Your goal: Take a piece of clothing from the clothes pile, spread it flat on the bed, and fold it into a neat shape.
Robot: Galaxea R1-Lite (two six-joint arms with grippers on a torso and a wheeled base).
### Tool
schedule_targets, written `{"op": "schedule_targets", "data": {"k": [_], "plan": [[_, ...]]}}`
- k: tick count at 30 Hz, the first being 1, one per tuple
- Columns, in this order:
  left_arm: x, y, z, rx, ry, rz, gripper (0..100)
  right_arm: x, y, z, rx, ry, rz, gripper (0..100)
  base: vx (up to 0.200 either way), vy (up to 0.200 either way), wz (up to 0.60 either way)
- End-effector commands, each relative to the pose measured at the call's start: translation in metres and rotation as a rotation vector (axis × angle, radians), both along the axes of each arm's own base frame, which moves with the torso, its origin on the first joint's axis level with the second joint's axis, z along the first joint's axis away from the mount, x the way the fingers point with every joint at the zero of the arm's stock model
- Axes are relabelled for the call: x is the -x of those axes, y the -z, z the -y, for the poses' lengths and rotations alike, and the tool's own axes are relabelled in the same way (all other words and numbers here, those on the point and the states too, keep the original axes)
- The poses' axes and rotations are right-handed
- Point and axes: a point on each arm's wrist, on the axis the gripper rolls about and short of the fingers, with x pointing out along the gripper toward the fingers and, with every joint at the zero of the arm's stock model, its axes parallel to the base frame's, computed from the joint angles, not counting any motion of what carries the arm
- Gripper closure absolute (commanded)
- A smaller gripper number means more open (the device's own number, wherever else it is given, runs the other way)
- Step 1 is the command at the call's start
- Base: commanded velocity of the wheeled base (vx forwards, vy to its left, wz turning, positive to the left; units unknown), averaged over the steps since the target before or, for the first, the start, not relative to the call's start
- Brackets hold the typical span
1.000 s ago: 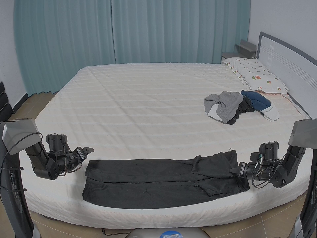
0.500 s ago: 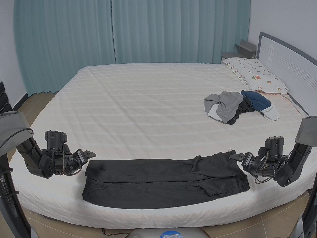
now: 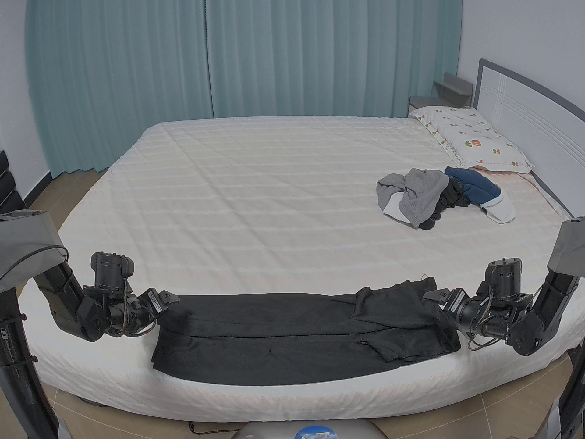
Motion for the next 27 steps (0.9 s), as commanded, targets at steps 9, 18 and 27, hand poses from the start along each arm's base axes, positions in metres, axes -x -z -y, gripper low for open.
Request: {"op": "schedule_targets", "data": {"k": [9, 18, 27], "plan": [[-0.010, 0.017, 0.011, 0.021, 0.001, -0.033, 100, 0.005, -0.004, -0.025, 0.011, 0.008, 0.006, 0, 0.000, 0.000, 0.00], [-0.014, 0.005, 0.009, 0.014, -0.073, 0.015, 100, -0.003, 0.000, -0.044, -0.025, 0.010, -0.078, 0, 0.000, 0.000, 0.00], [-0.015, -0.013, 0.009, 0.049, -0.101, 0.073, 100, -0.024, 0.001, -0.057, -0.057, 0.044, -0.142, 0, 0.000, 0.000, 0.00]]}}
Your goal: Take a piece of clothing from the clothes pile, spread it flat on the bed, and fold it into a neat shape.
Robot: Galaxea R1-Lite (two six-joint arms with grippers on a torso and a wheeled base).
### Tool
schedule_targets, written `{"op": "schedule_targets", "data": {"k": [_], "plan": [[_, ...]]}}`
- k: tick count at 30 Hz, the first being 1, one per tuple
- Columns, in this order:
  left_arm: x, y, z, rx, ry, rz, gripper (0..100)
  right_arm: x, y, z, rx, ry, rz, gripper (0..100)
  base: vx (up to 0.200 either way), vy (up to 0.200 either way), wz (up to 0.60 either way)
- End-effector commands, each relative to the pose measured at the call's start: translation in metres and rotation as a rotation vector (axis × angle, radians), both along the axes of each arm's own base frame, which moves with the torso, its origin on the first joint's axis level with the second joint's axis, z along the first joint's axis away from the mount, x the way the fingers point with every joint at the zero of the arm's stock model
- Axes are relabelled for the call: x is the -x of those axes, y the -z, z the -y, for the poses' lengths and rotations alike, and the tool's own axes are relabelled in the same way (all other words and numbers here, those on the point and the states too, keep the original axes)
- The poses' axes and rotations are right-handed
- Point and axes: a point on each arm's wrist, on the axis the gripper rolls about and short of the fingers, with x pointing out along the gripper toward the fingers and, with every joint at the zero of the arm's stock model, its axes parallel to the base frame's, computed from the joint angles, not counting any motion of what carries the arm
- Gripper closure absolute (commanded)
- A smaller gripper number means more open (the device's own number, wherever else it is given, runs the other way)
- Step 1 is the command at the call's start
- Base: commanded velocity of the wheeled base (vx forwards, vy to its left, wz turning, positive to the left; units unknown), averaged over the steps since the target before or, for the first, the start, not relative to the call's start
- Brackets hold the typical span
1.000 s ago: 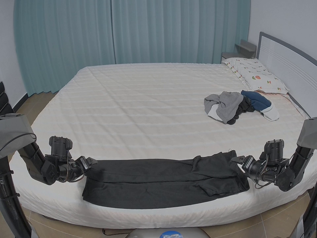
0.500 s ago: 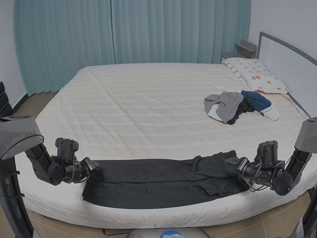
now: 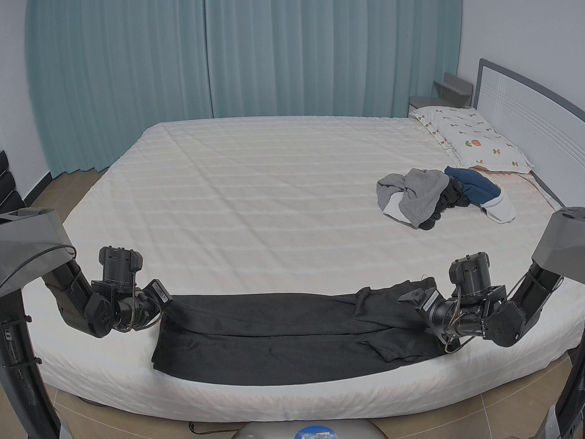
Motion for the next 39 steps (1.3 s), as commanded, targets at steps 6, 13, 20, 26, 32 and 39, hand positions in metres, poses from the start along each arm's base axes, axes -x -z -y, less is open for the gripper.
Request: {"op": "schedule_targets", "data": {"k": [6, 13, 20, 26, 32, 39], "plan": [[-0.005, -0.014, -0.002, 0.027, -0.026, 0.085, 100, -0.016, 0.017, -0.008, 0.009, 0.007, -0.055, 0, 0.000, 0.000, 0.00], [-0.005, -0.014, -0.002, 0.027, -0.026, 0.088, 100, -0.018, 0.022, -0.005, 0.012, 0.019, -0.062, 0, 0.000, 0.000, 0.00], [-0.004, -0.014, -0.002, 0.027, -0.026, 0.088, 100, -0.026, 0.024, -0.004, 0.017, 0.039, -0.055, 100, 0.000, 0.000, 0.00], [-0.005, -0.015, -0.002, 0.028, -0.026, 0.091, 100, -0.031, 0.027, -0.002, 0.032, 0.061, -0.054, 100, 0.000, 0.000, 0.00], [-0.006, -0.016, -0.003, 0.028, -0.029, 0.098, 100, -0.043, 0.026, 0.004, 0.025, 0.087, -0.036, 100, 0.000, 0.000, 0.00], [-0.018, -0.025, -0.008, 0.032, -0.048, 0.149, 100, -0.066, -0.007, 0.012, -0.011, 0.130, 0.087, 100, 0.000, 0.000, 0.00]]}}
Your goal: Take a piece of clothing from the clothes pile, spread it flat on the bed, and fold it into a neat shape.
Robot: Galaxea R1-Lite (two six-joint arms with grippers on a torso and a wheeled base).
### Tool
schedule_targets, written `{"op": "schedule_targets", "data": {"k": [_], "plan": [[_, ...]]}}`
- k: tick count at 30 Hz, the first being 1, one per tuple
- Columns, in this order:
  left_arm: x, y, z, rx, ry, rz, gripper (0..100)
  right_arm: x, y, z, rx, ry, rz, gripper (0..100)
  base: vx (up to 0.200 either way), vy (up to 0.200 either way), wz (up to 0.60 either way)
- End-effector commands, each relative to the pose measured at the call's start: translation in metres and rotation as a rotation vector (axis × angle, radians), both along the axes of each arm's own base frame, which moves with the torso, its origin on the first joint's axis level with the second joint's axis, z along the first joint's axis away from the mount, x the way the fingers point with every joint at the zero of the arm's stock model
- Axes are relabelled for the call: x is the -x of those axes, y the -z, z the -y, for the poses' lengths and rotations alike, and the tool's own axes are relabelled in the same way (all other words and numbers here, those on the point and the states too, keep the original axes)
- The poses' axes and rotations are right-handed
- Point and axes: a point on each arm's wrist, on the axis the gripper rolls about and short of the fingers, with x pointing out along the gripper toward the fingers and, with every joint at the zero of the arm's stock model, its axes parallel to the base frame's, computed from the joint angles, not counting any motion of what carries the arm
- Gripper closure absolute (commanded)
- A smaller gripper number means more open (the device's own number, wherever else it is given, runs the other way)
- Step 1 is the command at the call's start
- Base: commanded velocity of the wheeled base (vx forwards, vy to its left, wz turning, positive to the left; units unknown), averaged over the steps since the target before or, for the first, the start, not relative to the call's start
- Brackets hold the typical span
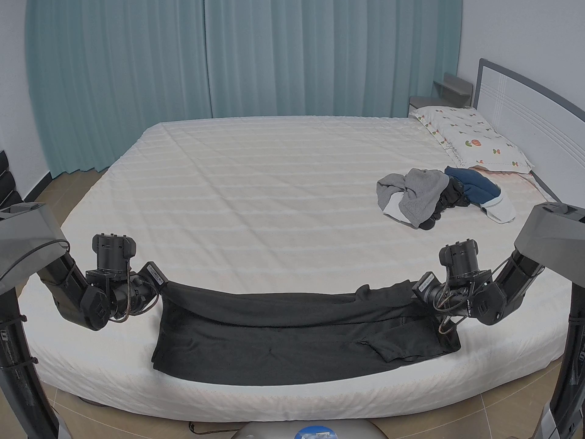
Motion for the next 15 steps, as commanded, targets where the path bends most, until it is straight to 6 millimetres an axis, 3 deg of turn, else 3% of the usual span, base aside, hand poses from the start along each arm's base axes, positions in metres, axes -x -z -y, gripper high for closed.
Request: {"op": "schedule_targets", "data": {"k": [1, 8, 15], "plan": [[-0.012, -0.010, -0.006, 0.005, -0.018, 0.051, 100, -0.020, -0.028, 0.006, -0.024, 0.031, 0.116, 100, 0.000, 0.000, 0.00], [-0.031, -0.022, -0.013, 0.008, -0.041, 0.125, 100, -0.038, -0.046, 0.007, -0.037, 0.046, 0.215, 100, 0.000, 0.000, 0.00], [-0.042, -0.035, -0.013, 0.035, -0.058, 0.200, 100, -0.043, -0.049, 0.006, -0.008, 0.011, 0.287, 100, 0.000, 0.000, 0.00]]}}
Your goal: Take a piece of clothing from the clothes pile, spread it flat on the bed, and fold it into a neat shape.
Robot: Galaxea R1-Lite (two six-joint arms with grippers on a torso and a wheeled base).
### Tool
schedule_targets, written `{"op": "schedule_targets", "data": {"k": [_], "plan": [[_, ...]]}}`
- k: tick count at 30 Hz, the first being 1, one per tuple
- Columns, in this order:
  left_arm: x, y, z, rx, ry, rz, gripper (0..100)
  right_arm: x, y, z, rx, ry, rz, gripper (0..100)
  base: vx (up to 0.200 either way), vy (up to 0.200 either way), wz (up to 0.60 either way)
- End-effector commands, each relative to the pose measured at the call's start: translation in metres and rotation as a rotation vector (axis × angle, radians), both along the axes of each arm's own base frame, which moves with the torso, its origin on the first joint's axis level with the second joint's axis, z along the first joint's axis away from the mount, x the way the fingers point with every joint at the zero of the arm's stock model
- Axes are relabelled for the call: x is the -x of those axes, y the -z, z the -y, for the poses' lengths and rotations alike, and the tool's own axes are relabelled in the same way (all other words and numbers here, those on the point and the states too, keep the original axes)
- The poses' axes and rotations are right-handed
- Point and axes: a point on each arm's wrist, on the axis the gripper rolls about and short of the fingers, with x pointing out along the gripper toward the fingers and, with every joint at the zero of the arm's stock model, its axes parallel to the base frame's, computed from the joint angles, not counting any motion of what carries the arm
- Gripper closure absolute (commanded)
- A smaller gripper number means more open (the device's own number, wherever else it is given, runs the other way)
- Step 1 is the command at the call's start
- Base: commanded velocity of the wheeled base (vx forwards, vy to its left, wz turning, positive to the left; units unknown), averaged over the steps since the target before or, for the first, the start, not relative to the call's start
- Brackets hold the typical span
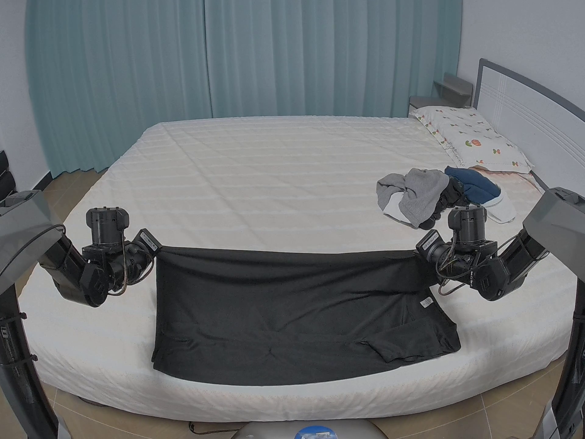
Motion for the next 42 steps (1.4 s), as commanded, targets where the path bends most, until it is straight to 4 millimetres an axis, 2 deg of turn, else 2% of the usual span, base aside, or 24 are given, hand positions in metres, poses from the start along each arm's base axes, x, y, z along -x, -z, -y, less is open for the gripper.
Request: {"op": "schedule_targets", "data": {"k": [1, 9, 17, 24, 27, 31, 36, 42], "plan": [[-0.005, -0.005, -0.001, 0.005, -0.006, 0.043, 100, -0.004, -0.002, 0.000, 0.010, -0.016, 0.046, 100, 0.000, 0.000, 0.00], [-0.010, 0.008, -0.001, -0.004, -0.030, 0.053, 100, -0.019, -0.001, -0.004, 0.087, -0.061, 0.141, 100, 0.000, 0.000, 0.00], [-0.011, 0.006, -0.002, -0.004, -0.033, 0.063, 100, -0.039, -0.001, -0.008, 0.150, -0.078, 0.202, 100, 0.000, 0.000, 0.00], [-0.012, 0.004, -0.004, -0.004, -0.038, 0.086, 100, -0.041, -0.002, -0.007, 0.161, -0.080, 0.232, 100, 0.000, 0.000, 0.00], [-0.012, 0.005, -0.004, -0.004, -0.038, 0.094, 100, -0.038, -0.001, -0.007, 0.173, -0.082, 0.264, 100, 0.000, 0.000, 0.00], [-0.010, 0.007, -0.005, -0.003, -0.040, 0.100, 100, -0.033, 0.010, -0.006, 0.196, -0.094, 0.232, 100, 0.000, 0.000, 0.00], [-0.003, 0.012, -0.005, -0.015, -0.031, 0.071, 100, -0.024, 0.014, 0.000, 0.210, -0.096, 0.192, 100, 0.000, 0.000, 0.00], [0.013, 0.025, -0.006, -0.094, 0.014, 0.001, 100, 0.002, 0.018, 0.004, 0.253, -0.139, 0.126, 100, 0.000, 0.000, 0.00]]}}
